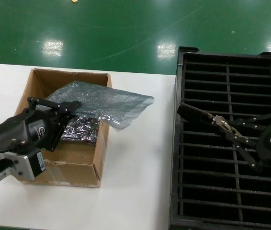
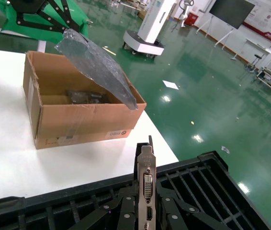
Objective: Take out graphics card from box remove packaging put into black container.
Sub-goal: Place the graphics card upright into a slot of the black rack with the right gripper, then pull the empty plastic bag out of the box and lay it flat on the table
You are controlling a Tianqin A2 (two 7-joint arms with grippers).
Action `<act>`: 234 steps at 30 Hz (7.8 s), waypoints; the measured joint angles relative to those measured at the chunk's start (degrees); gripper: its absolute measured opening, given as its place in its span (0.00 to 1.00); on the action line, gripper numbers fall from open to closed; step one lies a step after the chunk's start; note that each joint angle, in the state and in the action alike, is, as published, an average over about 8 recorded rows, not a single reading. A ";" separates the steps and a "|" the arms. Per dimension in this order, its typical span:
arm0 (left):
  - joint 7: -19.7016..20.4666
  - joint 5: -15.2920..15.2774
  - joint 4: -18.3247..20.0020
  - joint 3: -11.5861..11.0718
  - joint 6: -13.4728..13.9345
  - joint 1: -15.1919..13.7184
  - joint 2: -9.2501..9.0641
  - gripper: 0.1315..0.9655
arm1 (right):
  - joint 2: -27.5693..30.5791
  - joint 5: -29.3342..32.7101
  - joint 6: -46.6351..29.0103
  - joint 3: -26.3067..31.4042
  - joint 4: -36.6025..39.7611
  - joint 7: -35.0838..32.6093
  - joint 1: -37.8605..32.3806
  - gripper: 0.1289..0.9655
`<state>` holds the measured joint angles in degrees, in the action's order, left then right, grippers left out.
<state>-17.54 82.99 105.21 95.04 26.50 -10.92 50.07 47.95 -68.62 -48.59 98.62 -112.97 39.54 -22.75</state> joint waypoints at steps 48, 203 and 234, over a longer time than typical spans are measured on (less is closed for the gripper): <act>0.00 0.00 0.00 0.00 0.00 0.00 0.00 0.01 | -0.98 -5.09 -40.98 23.09 11.04 2.15 -38.42 0.07; 87.96 2.52 -27.57 39.53 6.76 -35.83 -8.44 0.02 | -10.27 -24.00 -12.03 -13.18 25.18 -7.87 -0.14 1.00; 88.95 -22.86 -18.29 13.41 19.01 -32.64 -16.95 0.55 | -10.27 -24.00 -12.03 -13.18 25.18 -7.87 -0.14 1.00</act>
<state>71.41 60.13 86.93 108.45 45.51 -43.56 33.13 37.68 -92.62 -60.61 85.44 -87.79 31.67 -22.89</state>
